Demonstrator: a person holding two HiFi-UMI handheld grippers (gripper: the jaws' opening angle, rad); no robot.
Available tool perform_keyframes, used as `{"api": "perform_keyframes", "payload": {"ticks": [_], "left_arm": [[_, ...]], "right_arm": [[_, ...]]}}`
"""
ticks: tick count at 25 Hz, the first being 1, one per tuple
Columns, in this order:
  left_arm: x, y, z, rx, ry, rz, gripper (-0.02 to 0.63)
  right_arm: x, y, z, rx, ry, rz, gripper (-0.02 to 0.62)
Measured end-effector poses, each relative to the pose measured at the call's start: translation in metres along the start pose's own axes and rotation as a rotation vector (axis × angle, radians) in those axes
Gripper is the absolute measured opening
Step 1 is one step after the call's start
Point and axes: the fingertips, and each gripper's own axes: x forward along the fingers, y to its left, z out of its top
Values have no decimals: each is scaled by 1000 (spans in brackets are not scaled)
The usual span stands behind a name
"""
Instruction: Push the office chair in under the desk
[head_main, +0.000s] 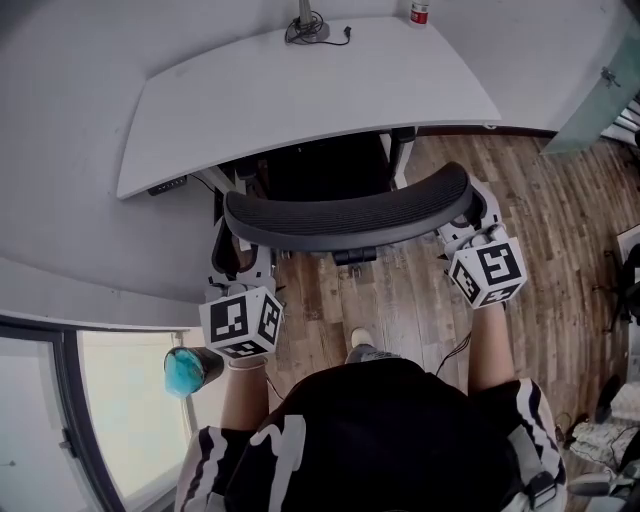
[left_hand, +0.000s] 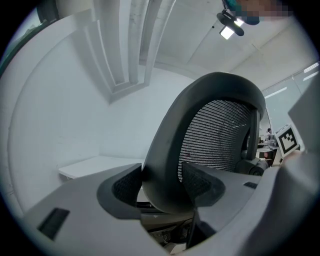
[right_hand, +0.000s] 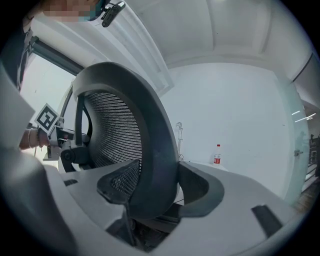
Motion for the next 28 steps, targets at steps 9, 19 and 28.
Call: {"api": "perform_keyframes", "payload": {"ticks": [9,19,28], "left_arm": [[26,-7,0,4,-1,18,242],[52,-20,0,10,-3,44,242],[74,-21,0,20,5,55,242]], "right_arm": [[21,-24,-3,-5,-2,19,250],[40,-52,-6,-9,-1,45,250],[57,-67,-7,-13,-5,55,250]]}}
